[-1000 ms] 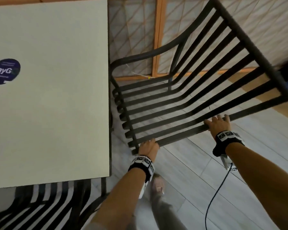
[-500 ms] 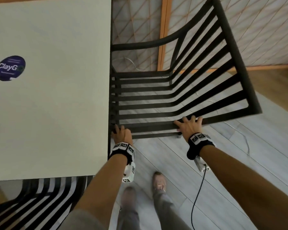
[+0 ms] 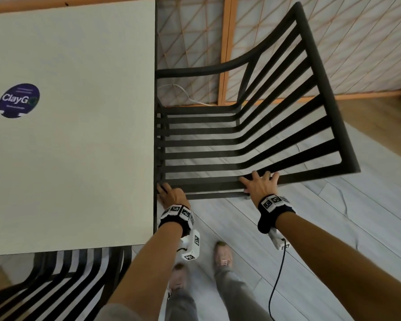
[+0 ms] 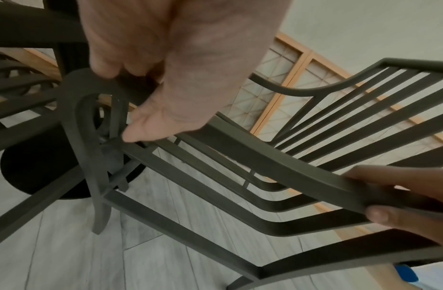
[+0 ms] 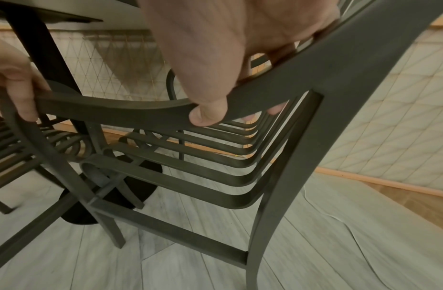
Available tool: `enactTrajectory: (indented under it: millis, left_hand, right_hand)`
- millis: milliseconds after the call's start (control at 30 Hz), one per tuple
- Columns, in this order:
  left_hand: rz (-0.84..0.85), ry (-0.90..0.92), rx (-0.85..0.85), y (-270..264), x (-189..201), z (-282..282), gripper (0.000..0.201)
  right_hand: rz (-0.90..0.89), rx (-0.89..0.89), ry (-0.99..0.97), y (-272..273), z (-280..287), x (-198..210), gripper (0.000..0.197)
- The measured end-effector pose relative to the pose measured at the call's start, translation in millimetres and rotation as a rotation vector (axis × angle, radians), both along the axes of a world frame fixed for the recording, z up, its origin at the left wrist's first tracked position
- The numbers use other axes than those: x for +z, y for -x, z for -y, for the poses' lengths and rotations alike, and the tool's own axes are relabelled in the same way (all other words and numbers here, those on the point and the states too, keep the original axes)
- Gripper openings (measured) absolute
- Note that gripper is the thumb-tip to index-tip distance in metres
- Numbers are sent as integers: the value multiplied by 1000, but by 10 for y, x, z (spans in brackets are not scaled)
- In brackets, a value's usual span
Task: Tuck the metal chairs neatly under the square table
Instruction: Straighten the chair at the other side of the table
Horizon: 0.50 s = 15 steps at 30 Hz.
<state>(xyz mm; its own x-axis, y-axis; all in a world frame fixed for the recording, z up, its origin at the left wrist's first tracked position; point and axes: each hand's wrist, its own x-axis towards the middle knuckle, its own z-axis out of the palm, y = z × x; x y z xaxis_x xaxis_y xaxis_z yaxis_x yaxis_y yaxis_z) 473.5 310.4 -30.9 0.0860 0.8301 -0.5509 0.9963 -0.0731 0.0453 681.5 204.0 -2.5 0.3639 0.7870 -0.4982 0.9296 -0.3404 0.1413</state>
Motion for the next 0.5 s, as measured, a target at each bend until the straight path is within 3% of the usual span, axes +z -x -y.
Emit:
enactTrajectory:
  millis: [100, 266, 400, 500]
  left_hand:
    - [0, 5, 25, -58, 123, 136, 27]
    - [62, 205, -154, 41, 512, 600, 50]
    - [230, 333, -328, 467, 1140, 901, 31]
    - [300, 427, -462, 1066, 1671, 1003, 25]
  right_hand:
    - [11, -11, -50, 62, -40, 66, 49]
    - [23, 92, -174, 416, 146, 213, 70]
    - [-29, 8, -208, 937, 445, 267, 53]
    - [-111, -68, -239, 1506, 664, 269, 46]
